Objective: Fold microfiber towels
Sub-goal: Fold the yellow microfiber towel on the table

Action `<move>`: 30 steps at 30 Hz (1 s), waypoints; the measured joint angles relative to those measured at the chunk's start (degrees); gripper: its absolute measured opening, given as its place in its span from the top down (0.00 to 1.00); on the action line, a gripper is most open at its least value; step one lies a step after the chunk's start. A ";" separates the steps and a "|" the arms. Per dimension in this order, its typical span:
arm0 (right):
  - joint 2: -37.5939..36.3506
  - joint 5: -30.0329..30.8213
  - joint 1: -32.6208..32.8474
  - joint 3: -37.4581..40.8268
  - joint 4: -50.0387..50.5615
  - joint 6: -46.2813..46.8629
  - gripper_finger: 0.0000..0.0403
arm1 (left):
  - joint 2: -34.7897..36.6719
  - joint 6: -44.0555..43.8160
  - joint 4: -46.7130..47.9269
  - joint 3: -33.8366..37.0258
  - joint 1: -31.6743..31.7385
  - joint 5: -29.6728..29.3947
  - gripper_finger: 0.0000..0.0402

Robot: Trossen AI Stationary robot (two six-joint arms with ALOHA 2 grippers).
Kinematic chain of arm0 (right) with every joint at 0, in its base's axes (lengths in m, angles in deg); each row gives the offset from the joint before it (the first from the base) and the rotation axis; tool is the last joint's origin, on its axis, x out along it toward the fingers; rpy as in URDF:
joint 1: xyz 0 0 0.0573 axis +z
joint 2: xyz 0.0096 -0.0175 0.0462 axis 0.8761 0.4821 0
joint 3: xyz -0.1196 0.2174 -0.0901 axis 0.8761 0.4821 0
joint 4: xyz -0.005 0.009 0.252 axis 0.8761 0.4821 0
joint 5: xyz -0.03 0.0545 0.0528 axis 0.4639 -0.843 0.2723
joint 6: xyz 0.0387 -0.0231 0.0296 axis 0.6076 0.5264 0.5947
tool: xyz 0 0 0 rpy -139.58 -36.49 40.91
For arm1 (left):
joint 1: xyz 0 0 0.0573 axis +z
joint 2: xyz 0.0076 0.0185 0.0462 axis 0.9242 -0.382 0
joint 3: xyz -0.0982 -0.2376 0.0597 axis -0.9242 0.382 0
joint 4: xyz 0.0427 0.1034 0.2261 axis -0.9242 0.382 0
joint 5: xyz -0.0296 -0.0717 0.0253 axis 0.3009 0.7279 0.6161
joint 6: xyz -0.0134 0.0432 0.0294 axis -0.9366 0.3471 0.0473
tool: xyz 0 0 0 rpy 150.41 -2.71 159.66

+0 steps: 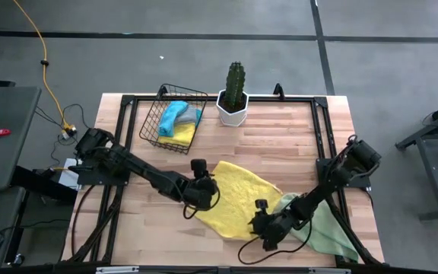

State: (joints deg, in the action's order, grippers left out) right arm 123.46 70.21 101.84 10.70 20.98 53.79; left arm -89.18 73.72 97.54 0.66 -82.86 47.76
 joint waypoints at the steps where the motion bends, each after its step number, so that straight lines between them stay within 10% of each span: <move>1: 0.00 -0.48 0.00 0.00 -1.16 0.11 0.66 | 0.00 -0.08 0.02 0.10 0.13 0.01 0.61; 24: -0.09 -21.69 0.35 0.00 -15.77 10.46 0.66 | 0.00 2.02 -3.15 4.66 0.31 -0.30 0.61; 30: -0.09 -12.95 -0.22 0.00 -14.75 2.86 0.66 | 0.00 2.02 -3.16 4.66 0.35 -0.43 0.61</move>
State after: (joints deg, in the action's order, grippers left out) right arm 123.37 57.25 101.62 10.70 6.23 56.64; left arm -89.18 75.74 94.38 5.31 -82.50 47.33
